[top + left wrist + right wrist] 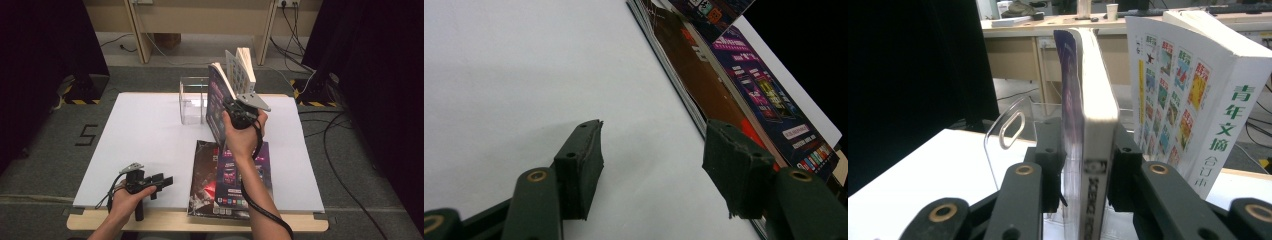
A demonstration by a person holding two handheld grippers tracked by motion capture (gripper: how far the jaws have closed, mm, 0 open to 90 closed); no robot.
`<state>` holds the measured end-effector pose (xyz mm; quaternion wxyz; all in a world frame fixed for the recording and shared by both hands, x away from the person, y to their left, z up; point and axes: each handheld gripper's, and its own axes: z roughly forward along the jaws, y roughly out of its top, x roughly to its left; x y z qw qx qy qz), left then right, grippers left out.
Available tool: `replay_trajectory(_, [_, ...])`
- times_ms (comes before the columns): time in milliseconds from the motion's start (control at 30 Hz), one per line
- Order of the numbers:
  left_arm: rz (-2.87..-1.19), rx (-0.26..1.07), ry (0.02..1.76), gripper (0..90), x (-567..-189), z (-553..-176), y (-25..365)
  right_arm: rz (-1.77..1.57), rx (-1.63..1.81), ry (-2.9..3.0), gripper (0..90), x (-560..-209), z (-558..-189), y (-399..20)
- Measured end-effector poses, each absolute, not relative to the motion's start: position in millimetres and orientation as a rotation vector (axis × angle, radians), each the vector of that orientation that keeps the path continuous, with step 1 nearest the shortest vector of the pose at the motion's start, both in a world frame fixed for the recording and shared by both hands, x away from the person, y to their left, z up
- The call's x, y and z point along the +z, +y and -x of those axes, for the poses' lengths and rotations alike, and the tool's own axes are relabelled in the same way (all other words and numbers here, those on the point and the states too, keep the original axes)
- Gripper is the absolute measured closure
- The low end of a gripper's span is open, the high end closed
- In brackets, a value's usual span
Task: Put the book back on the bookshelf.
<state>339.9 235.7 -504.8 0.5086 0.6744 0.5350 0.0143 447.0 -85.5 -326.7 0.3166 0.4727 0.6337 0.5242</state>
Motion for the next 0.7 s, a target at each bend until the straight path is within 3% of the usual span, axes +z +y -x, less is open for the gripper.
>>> replay_trajectory(333, [-1.617,0.036,1.291,40.0,-504.8,-340.3,236.2,-1.277,1.372,1.661,72.7,-316.6,-457.3,-83.7])
replay_trajectory(700, [-1.616,0.040,1.293,40.0,-504.4,-340.5,238.1,-1.294,1.311,1.696,80.0,-312.4,-466.3,-73.5])
